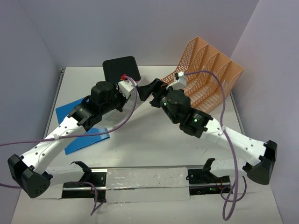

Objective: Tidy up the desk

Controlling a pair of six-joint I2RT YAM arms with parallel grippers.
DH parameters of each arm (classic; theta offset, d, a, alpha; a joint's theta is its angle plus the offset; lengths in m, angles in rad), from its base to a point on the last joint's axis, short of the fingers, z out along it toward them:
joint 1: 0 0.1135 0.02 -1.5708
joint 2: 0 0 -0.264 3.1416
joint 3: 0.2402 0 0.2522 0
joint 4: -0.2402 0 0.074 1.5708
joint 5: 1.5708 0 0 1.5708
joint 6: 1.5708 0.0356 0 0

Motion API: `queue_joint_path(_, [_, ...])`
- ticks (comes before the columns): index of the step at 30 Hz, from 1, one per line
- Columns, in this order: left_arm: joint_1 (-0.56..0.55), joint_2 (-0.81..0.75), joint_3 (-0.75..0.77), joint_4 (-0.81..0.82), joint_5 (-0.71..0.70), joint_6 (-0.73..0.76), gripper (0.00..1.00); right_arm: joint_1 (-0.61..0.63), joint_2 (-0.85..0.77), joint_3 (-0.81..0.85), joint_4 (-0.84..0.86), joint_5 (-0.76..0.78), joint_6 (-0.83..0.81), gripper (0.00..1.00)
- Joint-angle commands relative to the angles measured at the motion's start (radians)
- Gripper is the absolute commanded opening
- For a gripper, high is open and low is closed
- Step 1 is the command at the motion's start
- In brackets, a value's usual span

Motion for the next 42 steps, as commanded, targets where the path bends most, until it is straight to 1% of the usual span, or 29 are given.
queue_joint_path(1, [-0.032, 0.002, 0.051, 0.127, -0.056, 0.009, 0.0, 0.003, 0.061, 0.05, 0.106, 0.055, 0.078, 1.0])
queue_joint_path(6, [-0.061, 0.024, 0.031, 0.142, -0.065, 0.021, 0.0, 0.001, 0.172, 0.131, 0.105, 0.04, 0.08, 1.0])
queue_joint_path(10, [-0.076, 0.03, 0.017, 0.155, -0.064, 0.015, 0.0, -0.018, 0.232, 0.14, 0.115, 0.038, 0.117, 1.0])
queue_joint_path(12, [-0.083, 0.027, 0.014, 0.166, -0.065, 0.008, 0.0, -0.035, 0.274, 0.127, 0.119, 0.047, 0.17, 1.0])
queue_joint_path(16, [-0.098, 0.025, 0.016, 0.17, -0.053, 0.005, 0.0, -0.05, 0.3, 0.084, 0.146, 0.083, 0.23, 1.0])
queue_joint_path(20, [-0.117, 0.026, -0.022, 0.174, -0.014, 0.03, 0.0, -0.058, 0.307, 0.042, 0.186, 0.13, 0.263, 0.96])
queue_joint_path(25, [-0.157, 0.052, -0.056, 0.175, -0.014, 0.076, 0.0, -0.072, 0.313, 0.034, 0.183, 0.104, 0.289, 0.98])
queue_joint_path(28, [-0.163, 0.079, -0.091, 0.192, 0.034, 0.09, 0.0, -0.077, 0.315, 0.017, 0.187, 0.095, 0.328, 0.99])
queue_joint_path(30, [-0.18, 0.086, -0.1, 0.207, 0.032, 0.094, 0.0, -0.08, 0.32, 0.002, 0.185, 0.097, 0.359, 0.98])
queue_joint_path(32, [-0.186, 0.092, -0.093, 0.214, -0.002, 0.089, 0.0, -0.079, 0.322, -0.062, 0.214, 0.105, 0.408, 0.91])
queue_joint_path(33, [-0.186, 0.093, -0.088, 0.215, -0.011, 0.086, 0.0, -0.08, 0.322, -0.089, 0.236, 0.102, 0.416, 0.84])
queue_joint_path(34, [-0.186, 0.091, -0.087, 0.217, -0.02, 0.084, 0.0, -0.083, 0.322, -0.114, 0.252, 0.096, 0.418, 0.74])
queue_joint_path(37, [-0.186, 0.084, -0.084, 0.228, -0.038, 0.083, 0.0, -0.084, 0.324, -0.15, 0.302, 0.07, 0.419, 0.51])
queue_joint_path(38, [-0.186, 0.083, -0.084, 0.233, -0.045, 0.085, 0.0, -0.084, 0.327, -0.155, 0.312, 0.064, 0.412, 0.36])
queue_joint_path(39, [-0.186, 0.083, -0.082, 0.235, -0.053, 0.085, 0.0, -0.084, 0.329, -0.154, 0.315, 0.059, 0.408, 0.28])
queue_joint_path(40, [-0.186, 0.085, -0.078, 0.236, -0.061, 0.086, 0.0, -0.084, 0.331, -0.152, 0.312, 0.053, 0.405, 0.22])
queue_joint_path(42, [-0.186, 0.083, -0.073, 0.237, -0.071, 0.088, 0.0, -0.085, 0.329, -0.147, 0.302, 0.041, 0.39, 0.02])
